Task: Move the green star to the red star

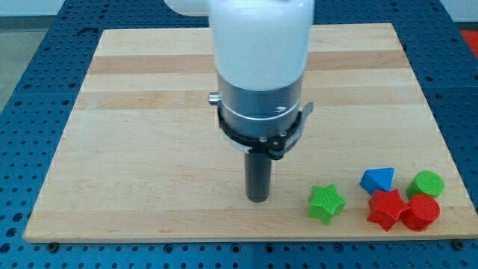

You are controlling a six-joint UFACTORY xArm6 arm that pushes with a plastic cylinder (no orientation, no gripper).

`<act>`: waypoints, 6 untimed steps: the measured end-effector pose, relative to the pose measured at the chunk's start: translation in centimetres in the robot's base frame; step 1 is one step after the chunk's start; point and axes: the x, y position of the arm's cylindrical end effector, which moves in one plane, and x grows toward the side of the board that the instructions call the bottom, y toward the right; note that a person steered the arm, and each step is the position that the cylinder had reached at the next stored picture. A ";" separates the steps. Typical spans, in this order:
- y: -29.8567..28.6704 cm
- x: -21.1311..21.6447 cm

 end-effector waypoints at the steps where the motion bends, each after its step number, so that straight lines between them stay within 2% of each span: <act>1: 2.4 0.0; 3: 7.7 0.0; 6: 6.1 0.3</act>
